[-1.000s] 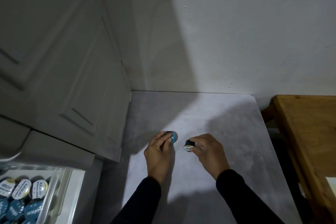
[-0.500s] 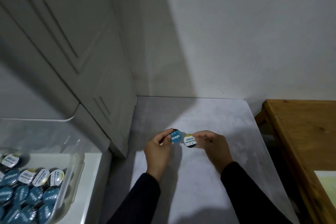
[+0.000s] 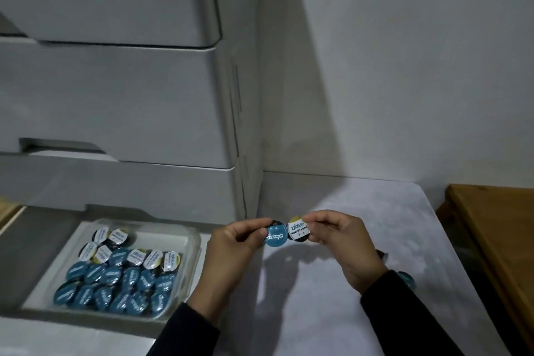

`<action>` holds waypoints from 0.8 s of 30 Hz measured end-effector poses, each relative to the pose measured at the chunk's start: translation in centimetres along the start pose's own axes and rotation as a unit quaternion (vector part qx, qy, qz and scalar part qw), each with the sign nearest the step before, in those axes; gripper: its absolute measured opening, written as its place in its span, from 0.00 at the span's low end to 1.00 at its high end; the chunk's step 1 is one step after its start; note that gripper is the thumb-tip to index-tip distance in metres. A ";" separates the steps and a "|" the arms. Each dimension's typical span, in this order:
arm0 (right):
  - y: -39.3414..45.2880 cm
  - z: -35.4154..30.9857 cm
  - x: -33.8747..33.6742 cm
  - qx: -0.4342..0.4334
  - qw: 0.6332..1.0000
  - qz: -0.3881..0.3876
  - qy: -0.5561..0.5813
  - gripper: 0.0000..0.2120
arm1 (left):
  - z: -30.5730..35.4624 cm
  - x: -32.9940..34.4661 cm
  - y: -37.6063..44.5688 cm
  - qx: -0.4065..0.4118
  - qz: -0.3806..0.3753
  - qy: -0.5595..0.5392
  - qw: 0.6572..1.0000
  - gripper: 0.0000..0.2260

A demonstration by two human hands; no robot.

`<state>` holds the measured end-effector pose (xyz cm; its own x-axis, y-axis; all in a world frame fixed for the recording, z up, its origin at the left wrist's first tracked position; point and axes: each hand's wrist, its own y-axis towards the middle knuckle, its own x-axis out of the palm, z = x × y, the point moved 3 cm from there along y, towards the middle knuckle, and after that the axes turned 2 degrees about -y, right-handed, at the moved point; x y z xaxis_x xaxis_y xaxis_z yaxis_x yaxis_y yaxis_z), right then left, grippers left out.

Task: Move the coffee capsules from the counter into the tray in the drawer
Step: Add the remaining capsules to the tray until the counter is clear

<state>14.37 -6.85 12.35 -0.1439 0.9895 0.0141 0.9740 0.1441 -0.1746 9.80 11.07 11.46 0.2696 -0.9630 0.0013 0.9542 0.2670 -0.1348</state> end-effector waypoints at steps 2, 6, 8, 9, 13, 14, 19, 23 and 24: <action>-0.5 -0.2 2.4 0.003 1.000 -0.018 -0.002 0.10 | 0.4 -2.6 -0.4 -0.008 0.003 -0.002 1.000 0.12; -1.2 0.4 8.0 0.018 0.999 -0.047 -0.012 0.09 | 0.3 -8.8 -0.2 -0.029 0.005 0.006 1.000 0.12; -1.3 1.0 11.3 0.028 0.998 -0.054 -0.017 0.11 | -0.1 -12.3 0.3 -0.041 0.005 0.032 0.999 0.11; -1.4 1.4 13.1 0.033 0.998 -0.057 -0.024 0.12 | -0.3 -14.2 0.8 -0.046 0.006 0.044 0.998 0.11; -1.0 3.9 20.4 0.073 0.994 -0.054 -0.063 0.14 | -1.7 -21.5 3.3 -0.069 0.009 0.089 0.994 0.10; -0.8 4.6 22.1 0.082 0.992 -0.050 -0.076 0.13 | -2.3 -23.1 4.1 -0.075 0.010 0.099 0.992 0.10; 1.5 7.3 27.8 0.121 0.982 0.015 -0.147 0.09 | -3.8 -28.0 7.7 -0.072 -0.002 0.153 0.986 0.07; 3.5 10.2 29.2 0.137 0.971 0.055 -0.187 0.08 | -4.9 -29.3 9.0 -0.103 -0.018 0.150 0.983 0.07; 3.8 10.4 29.5 0.146 0.969 0.065 -0.187 0.10 | -5.4 -29.5 9.2 -0.110 -0.022 0.151 0.982 0.06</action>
<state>12.02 22.81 1.81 -0.1287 0.9181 -0.3750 0.9051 -0.0458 -0.4227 9.98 41.71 4.85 0.1455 -0.9498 -0.2769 0.9040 0.2414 -0.3530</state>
